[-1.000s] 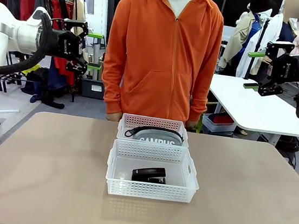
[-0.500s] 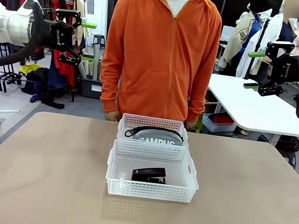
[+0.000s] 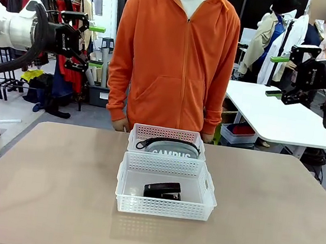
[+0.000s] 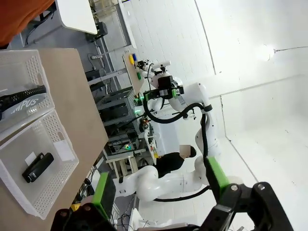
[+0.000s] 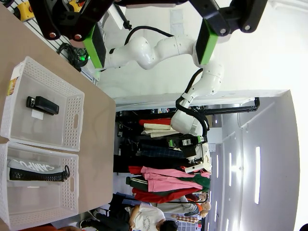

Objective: Distribute items into two baskets.
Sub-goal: Place the picked Stapler into the Organizing basket as instructed by the person.

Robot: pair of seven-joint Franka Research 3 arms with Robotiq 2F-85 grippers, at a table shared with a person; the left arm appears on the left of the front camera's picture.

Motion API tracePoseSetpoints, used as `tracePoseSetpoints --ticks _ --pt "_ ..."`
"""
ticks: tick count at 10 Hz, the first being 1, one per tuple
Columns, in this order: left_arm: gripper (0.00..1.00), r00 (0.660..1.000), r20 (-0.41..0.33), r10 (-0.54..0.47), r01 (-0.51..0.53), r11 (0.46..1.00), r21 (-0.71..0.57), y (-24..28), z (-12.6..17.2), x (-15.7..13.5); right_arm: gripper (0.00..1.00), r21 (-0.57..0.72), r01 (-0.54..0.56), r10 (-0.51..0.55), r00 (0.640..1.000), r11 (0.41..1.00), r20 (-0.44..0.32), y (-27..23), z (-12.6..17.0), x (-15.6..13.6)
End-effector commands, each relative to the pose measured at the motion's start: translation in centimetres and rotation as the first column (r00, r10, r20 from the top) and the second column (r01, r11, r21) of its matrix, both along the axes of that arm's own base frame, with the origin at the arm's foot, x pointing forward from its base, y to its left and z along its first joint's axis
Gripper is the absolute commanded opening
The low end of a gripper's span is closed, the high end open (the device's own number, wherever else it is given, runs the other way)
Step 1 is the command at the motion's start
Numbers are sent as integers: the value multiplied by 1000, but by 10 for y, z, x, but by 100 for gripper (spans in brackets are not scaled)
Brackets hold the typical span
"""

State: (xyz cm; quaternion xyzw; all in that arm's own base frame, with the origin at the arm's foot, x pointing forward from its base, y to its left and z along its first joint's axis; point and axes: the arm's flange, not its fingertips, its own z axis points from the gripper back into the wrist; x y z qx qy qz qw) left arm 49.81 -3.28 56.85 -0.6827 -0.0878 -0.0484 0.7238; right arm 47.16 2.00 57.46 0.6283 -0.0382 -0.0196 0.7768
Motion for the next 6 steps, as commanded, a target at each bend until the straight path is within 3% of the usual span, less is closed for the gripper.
tracePoseSetpoints --ticks 1,6 --pt "100 1000 3 0 0 1000 -6 0 2 -1 100 -1 -1 1 1000 1000 6 0 2 -1" --pt "100 1000 3 0 0 1000 -6 0 2 -1 100 -1 -1 1 1000 1000 6 0 2 -1"
